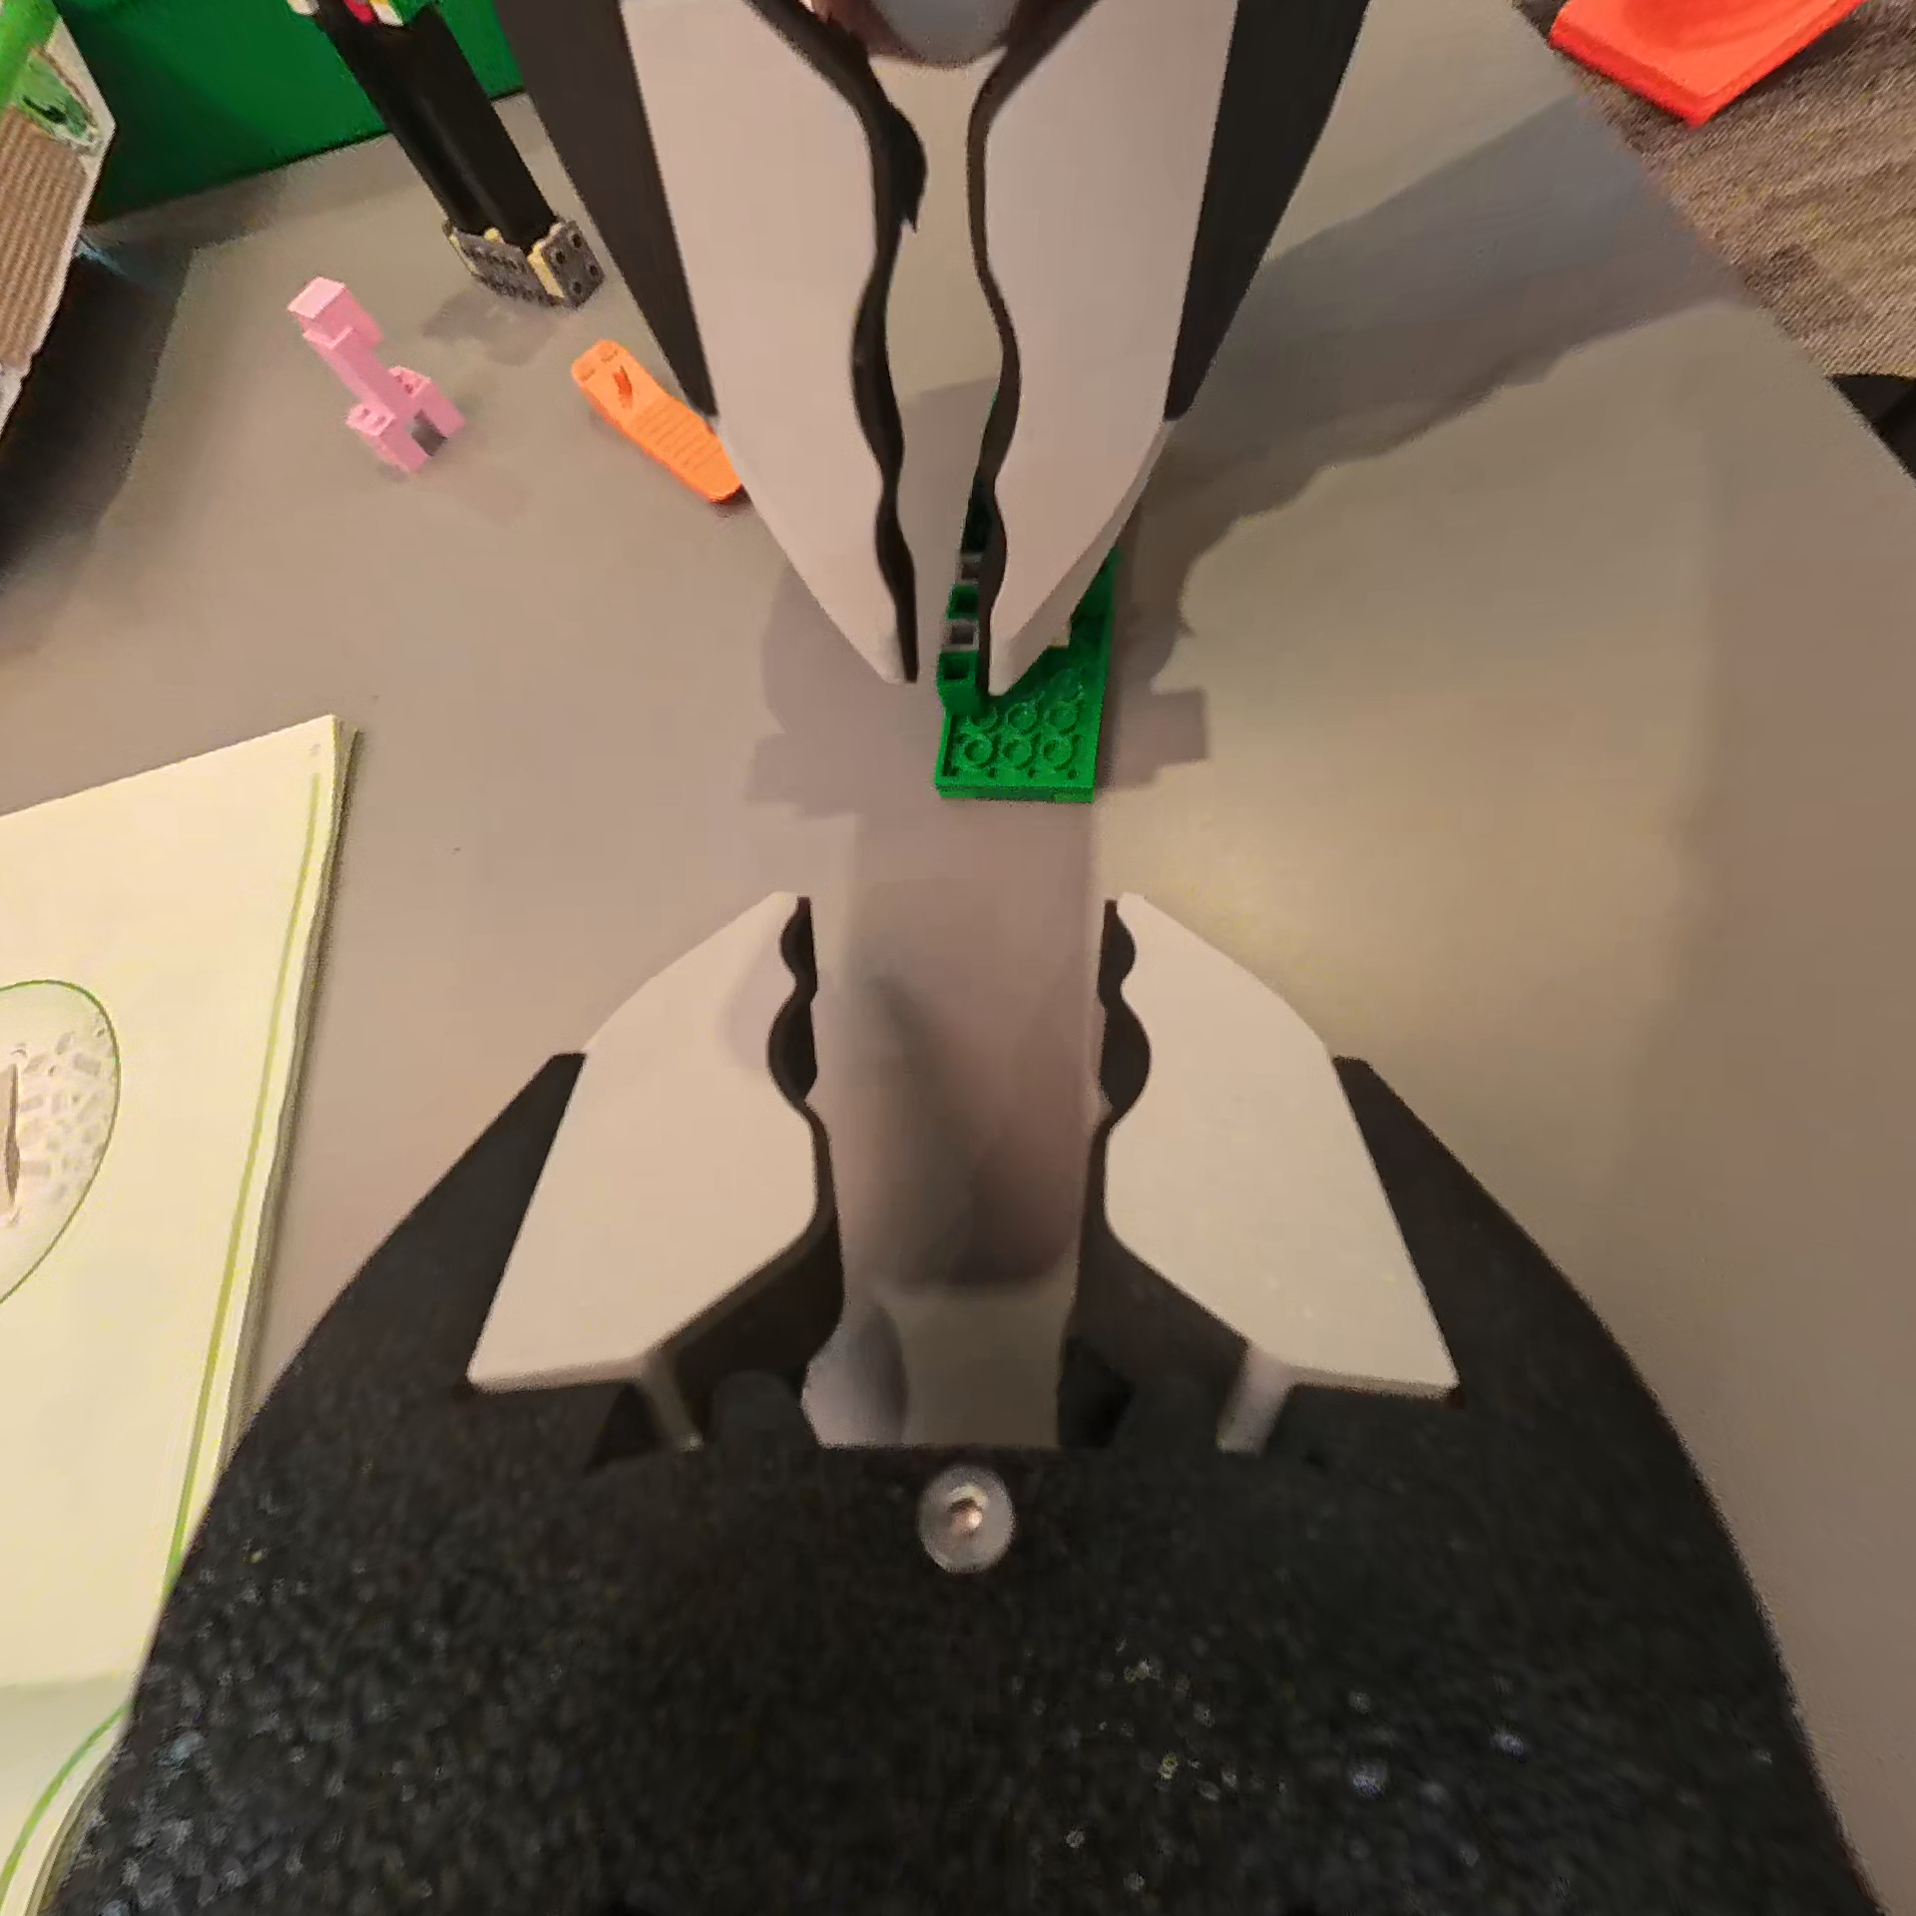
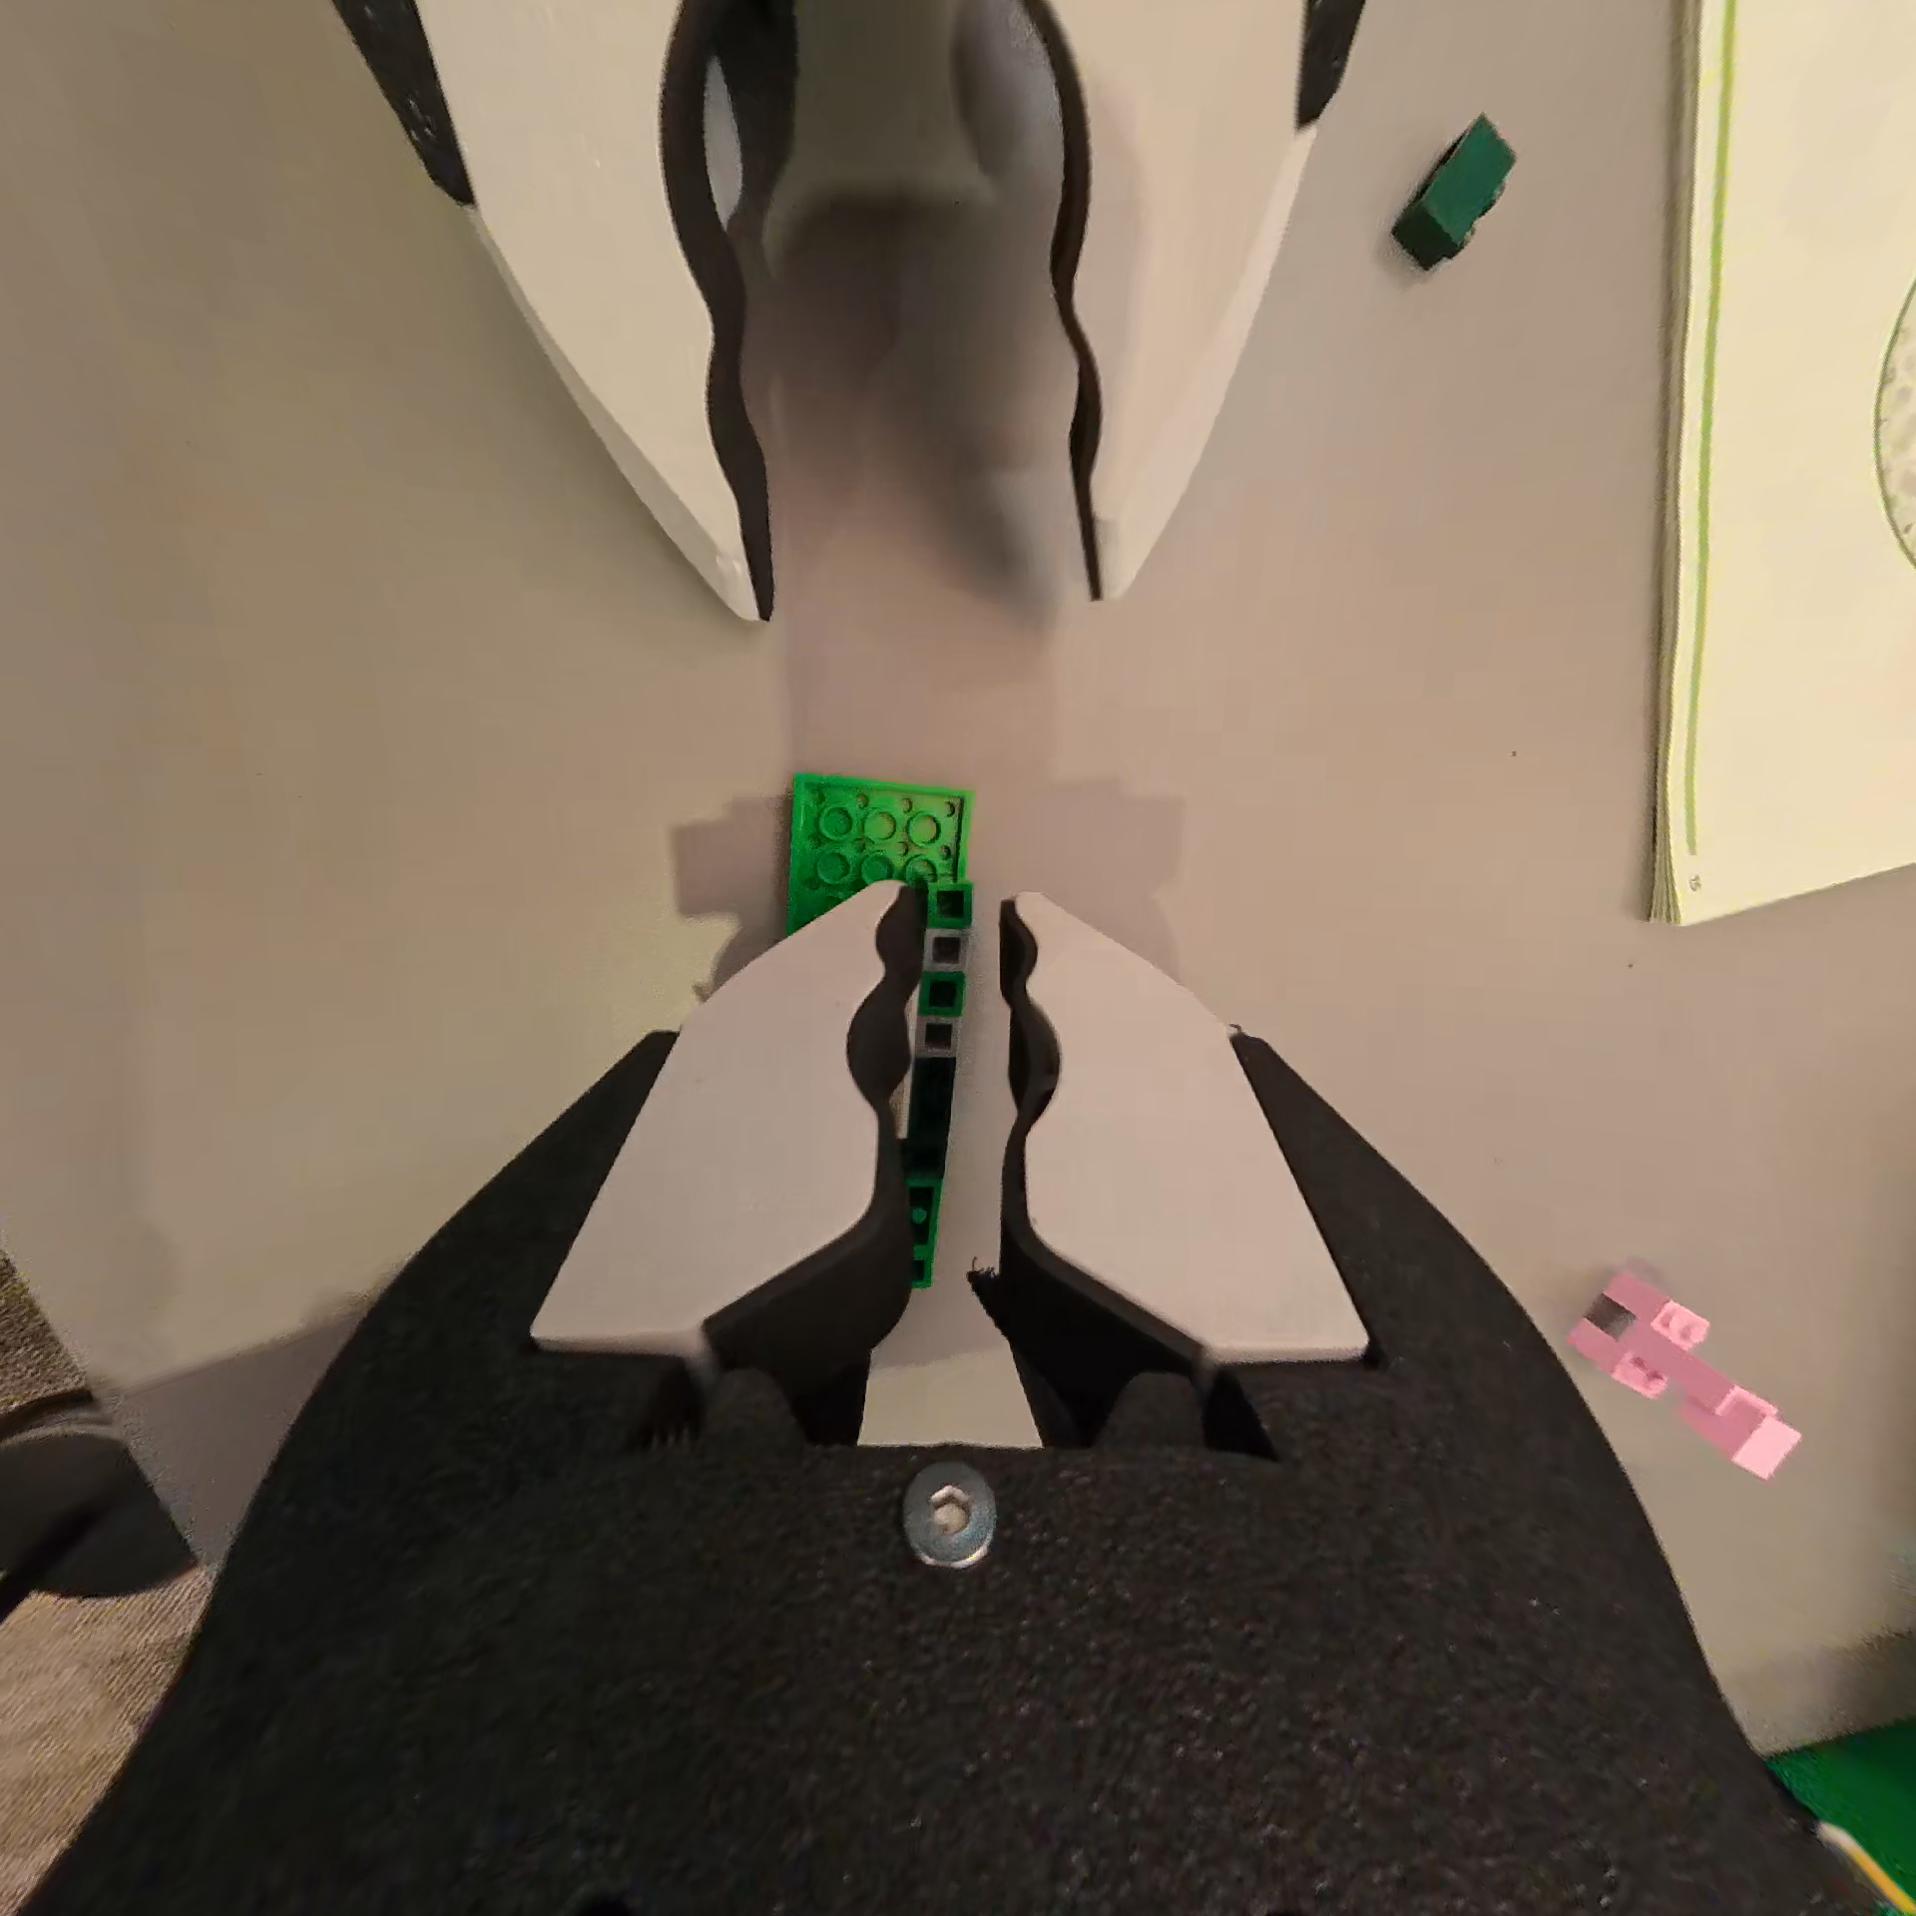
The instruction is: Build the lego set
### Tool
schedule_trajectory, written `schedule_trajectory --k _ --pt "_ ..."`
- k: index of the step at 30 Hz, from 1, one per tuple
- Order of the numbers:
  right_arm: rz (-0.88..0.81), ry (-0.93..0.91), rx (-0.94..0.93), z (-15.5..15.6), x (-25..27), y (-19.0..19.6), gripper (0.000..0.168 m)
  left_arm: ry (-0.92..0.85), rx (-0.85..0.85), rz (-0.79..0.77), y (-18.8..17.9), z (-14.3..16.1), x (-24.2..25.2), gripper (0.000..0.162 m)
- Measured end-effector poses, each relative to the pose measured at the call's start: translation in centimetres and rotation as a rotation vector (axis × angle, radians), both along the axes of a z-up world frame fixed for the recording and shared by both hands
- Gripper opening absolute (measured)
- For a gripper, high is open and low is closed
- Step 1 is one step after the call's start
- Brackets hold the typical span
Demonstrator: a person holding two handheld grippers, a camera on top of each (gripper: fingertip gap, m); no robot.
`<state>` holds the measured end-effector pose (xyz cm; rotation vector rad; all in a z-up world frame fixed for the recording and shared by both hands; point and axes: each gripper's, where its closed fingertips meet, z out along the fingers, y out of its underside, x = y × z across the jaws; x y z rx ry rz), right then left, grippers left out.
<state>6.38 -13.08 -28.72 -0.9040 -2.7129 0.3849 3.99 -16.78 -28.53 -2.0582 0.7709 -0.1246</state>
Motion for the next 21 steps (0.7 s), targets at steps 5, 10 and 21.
schedule_trajectory --k 5,10,21 --pt "0.033 -0.043 -0.001 -0.2 0.3 -0.3 0.008 -0.002 -0.002 0.003 0.0 0.0 0.2 0.054" --pt "0.076 0.018 -0.079 0.2 0.2 -1.8 0.028 0.011 -0.005 0.002 0.2 -0.2 0.7 0.058" --pt "-0.185 0.149 -0.313 0.1 5.6 2.6 0.041 0.030 -0.007 -0.066 1.5 -0.2 3.2 0.036"
